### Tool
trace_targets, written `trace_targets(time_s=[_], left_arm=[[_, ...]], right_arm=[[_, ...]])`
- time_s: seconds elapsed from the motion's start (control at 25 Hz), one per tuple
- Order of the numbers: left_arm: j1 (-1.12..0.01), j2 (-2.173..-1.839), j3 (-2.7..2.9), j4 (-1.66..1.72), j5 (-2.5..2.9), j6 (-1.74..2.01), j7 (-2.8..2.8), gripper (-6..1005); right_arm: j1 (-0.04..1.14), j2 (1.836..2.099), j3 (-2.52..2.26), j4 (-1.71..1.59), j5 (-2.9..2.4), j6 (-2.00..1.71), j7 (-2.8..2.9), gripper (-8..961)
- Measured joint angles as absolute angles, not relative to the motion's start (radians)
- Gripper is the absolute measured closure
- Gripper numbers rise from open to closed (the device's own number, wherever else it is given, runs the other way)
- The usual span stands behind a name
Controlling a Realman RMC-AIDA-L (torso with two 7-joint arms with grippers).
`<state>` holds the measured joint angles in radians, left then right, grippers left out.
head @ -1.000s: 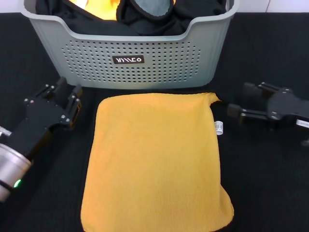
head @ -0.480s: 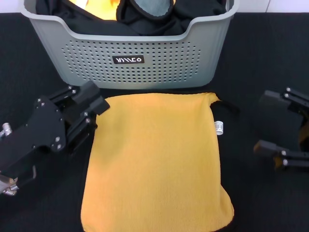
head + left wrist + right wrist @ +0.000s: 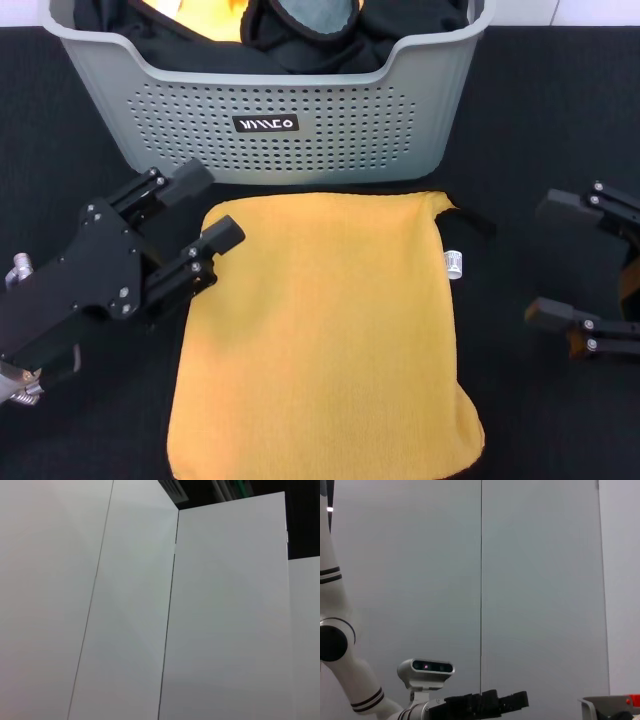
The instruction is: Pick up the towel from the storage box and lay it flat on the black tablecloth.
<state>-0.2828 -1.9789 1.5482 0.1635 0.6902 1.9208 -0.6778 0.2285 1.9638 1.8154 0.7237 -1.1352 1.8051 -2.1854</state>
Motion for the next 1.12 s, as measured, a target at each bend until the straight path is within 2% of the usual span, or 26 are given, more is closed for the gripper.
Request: trace_targets(time_s=[0.24,0.44,1.12], left_arm=[[-0.287,-1.974,1.549,0.165,0.699,1.933,-0.706,383],[-0.287,-1.974,1.547,0.165,0.699,1.934,-0.708,286],[-0.283,-1.978,1.545,0.164,0.693,1.930,-0.704,295]], right_arm=[[0.239,1.964,1.815,0.718,-1.135,1.807,-2.189,93],[0.240,1.970,1.821,0.715,-1.134,1.807,-2.190,93],[0.230,1.984,1.817,0.711,-1.134,1.805,-2.191,93]])
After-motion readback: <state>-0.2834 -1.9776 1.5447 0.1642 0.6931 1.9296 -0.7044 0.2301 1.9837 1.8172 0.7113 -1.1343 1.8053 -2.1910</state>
